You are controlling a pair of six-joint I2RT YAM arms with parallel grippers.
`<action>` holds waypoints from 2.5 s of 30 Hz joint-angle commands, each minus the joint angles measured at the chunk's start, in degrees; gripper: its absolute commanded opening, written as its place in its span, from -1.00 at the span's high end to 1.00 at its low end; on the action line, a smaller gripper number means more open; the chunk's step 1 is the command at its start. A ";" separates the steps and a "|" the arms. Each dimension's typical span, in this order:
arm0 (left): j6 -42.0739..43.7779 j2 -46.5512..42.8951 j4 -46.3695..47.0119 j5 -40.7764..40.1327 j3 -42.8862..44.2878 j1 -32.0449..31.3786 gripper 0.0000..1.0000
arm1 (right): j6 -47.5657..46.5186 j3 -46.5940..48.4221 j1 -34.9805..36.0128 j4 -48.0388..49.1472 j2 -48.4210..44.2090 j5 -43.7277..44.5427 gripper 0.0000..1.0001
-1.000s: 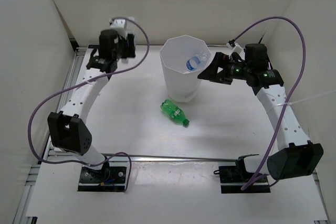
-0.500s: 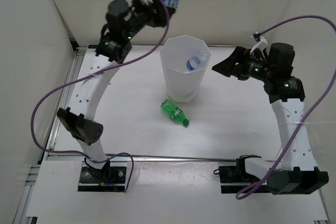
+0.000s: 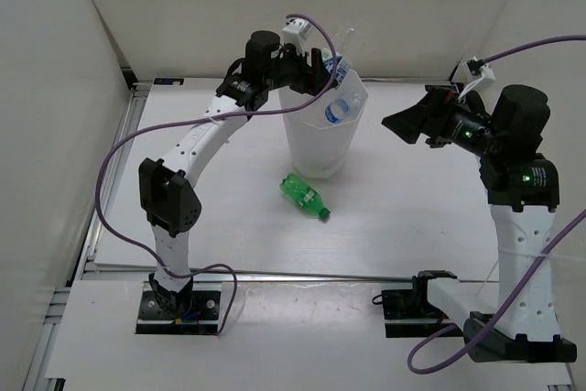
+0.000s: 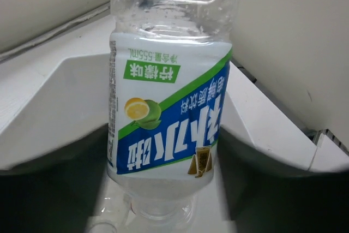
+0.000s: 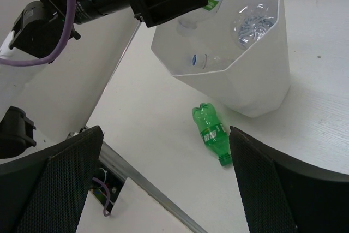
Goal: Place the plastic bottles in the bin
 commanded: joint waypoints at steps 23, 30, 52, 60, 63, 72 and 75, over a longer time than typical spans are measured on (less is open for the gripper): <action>-7.55 -57.86 1.76 -59.36 -40.23 -2.70 -1.00 | -9.91 -30.25 4.30 5.39 -4.90 4.52 -1.00; -16.89 -79.96 -2.53 -62.46 -62.33 -2.70 -1.00 | -9.91 -44.86 13.60 15.77 -2.37 8.82 -0.93; -28.68 -81.74 -45.86 -70.01 -48.81 -2.70 -1.00 | -17.98 -35.38 56.68 30.01 28.74 55.22 -1.00; -28.68 -82.80 -49.38 -70.02 -46.86 -2.70 -1.00 | -24.14 -30.37 56.52 32.91 34.63 60.77 -1.00; -28.06 -82.80 -49.39 -69.41 -46.34 -2.70 -1.00 | -26.60 -28.43 55.90 33.53 37.09 60.25 -1.00; -27.01 -82.80 -50.44 -69.40 -46.34 -2.70 -1.00 | -26.44 -23.95 53.09 34.14 41.58 56.39 -1.00; -27.01 -82.28 -49.92 -68.88 -46.86 -2.70 -1.00 | -25.90 -23.42 52.47 34.14 42.11 54.28 -1.00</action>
